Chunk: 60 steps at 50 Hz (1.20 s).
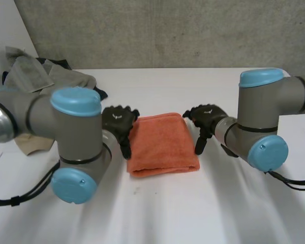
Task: Fold the laundry.
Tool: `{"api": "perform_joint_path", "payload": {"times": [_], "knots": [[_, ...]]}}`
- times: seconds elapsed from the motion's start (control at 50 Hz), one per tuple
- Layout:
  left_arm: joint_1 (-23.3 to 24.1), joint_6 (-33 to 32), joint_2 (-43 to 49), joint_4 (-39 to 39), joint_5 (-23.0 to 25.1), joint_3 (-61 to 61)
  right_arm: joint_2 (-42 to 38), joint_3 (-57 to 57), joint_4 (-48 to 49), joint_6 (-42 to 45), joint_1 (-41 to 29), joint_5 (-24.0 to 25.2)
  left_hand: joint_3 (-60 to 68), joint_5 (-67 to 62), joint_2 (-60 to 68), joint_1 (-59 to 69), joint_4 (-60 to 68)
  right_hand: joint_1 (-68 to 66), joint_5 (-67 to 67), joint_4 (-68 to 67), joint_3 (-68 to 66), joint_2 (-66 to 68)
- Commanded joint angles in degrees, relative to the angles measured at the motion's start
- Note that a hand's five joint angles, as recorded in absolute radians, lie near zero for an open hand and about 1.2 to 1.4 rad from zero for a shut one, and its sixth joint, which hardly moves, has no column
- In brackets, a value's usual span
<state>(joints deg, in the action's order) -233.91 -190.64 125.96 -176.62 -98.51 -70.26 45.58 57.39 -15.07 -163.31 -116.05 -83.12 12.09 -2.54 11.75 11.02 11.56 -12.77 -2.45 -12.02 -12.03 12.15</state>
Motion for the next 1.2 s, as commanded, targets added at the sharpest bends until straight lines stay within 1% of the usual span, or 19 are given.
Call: {"api": "perform_joint_path", "payload": {"times": [0.02,0.08,0.1,0.12,0.18,0.2,0.26,0.36,0.38,0.5,0.54,0.58,0.62,0.66,0.78,0.88,1.04,1.14,1.2], "knots": [[-0.32,0.00,-7.66,-1.09,8.49,-0.14,12.41,13.43,10.85,0.62,-0.06,-3.01,-0.70,1.14,-0.36,0.37,-0.17,2.77,2.45,2.02,2.03,-2.15],[-1.63,0.26,-10.21,-1.53,16.22,-0.23,16.81,21.94,13.75,-0.61,0.29,-2.75,-0.53,0.98,-0.19,0.54,0.00,2.69,2.37,1.94,1.95,-2.07],[-1.99,0.27,-10.82,-1.44,18.07,-0.14,17.08,23.54,14.02,-0.70,0.21,-2.57,-0.70,1.14,-0.36,0.38,-0.17,2.69,2.37,1.94,1.95,-2.07],[-2.95,0.44,-12.22,-1.10,22.61,-0.23,17.17,24.95,14.19,-1.05,0.03,-2.48,-0.53,0.98,-0.19,0.54,0.00,2.69,2.37,1.94,1.95,-2.07],[-4.01,0.53,-13.20,-0.83,29.31,-0.32,17.52,29.70,14.63,-4.20,-0.14,-2.05,-0.53,0.98,-0.19,0.54,0.00,2.19,1.87,1.43,1.44,-1.57],[-4.36,0.70,-13.46,-0.31,33.43,-0.32,17.52,30.49,14.72,-5.43,-0.14,-1.87,-0.86,1.31,-0.52,0.21,-0.33,2.18,1.87,1.43,1.44,-1.57],[-4.36,0.71,-13.73,1.45,37.06,-0.40,17.43,32.69,15.77,-10.97,-0.41,-0.12,-1.03,1.48,-0.70,0.04,-0.50,2.35,2.03,1.60,1.61,-1.73],[-4.19,0.79,-13.99,3.30,37.42,-0.84,14.54,33.49,19.28,-15.90,-0.58,2.26,-1.03,1.48,-0.70,0.04,-0.50,1.68,1.36,0.93,0.94,-1.06],[-4.19,0.79,-14.08,3.30,37.42,-1.02,11.66,32.97,21.73,-16.25,-0.93,1.91,-1.03,1.48,-0.70,0.04,-0.50,1.51,1.19,0.76,0.77,-0.89],[-3.83,0.71,-14.87,3.21,37.60,-2.86,8.12,31.30,29.13,-15.73,-1.99,1.21,-1.03,1.48,-0.70,0.04,-0.50,-2.52,-2.83,-3.27,-3.26,3.13],[-3.83,0.71,-14.87,3.13,37.60,-3.21,6.46,29.80,30.54,-15.55,-2.34,0.77,-1.03,1.48,-0.70,0.04,-0.50,-8.89,-9.21,-9.64,-9.63,9.51],[-3.75,0.79,-14.87,3.13,37.60,-3.48,4.79,28.40,30.63,-15.46,-2.34,0.51,-1.03,1.48,-0.70,0.04,-0.50,-18.12,-18.44,-18.87,-18.86,18.74],[-3.83,0.79,-14.87,3.13,37.60,-3.57,3.11,26.38,30.45,-15.37,-2.43,0.33,-0.87,1.31,-0.53,0.20,-0.34,-37.09,-37.41,-37.85,-37.84,37.71],[-3.83,0.79,-14.87,3.13,37.51,-3.66,2.93,25.93,30.45,-15.37,-2.34,0.24,-0.87,1.31,-0.53,0.21,-0.34,-67.06,-67.37,-67.81,-67.80,67.67],[-4.10,0.88,-14.96,3.04,37.51,-3.57,4.95,25.76,30.98,-16.34,-1.46,-3.10,-0.87,1.31,-0.53,0.21,-0.34,-67.23,-67.55,-67.98,-67.97,67.85],[-3.84,1.67,-16.36,2.86,37.77,-3.30,7.85,24.53,31.07,-15.91,-0.15,-3.27,-1.03,1.48,-0.70,0.04,-0.50,-67.23,-67.55,-67.98,-67.97,67.85],[-1.46,3.87,-18.12,0.23,37.95,-2.34,4.78,14.96,30.46,-14.85,14.26,-3.19,-1.20,1.65,-0.86,-0.13,-0.67,-67.23,-67.55,-67.98,-67.97,67.85],[-0.58,4.84,-19.79,-0.92,37.86,-2.16,-1.52,2.86,27.39,-12.30,23.30,-2.75,-1.20,1.65,-0.86,-0.13,-0.67,-67.23,-67.55,-67.98,-67.97,67.85],[-0.32,5.19,-20.06,-0.92,37.86,-2.07,-5.32,-3.93,25.01,-12.30,26.21,-2.84,-1.20,1.65,-0.86,-0.13,-0.67,-67.23,-67.55,-67.98,-67.97,67.85]]}}
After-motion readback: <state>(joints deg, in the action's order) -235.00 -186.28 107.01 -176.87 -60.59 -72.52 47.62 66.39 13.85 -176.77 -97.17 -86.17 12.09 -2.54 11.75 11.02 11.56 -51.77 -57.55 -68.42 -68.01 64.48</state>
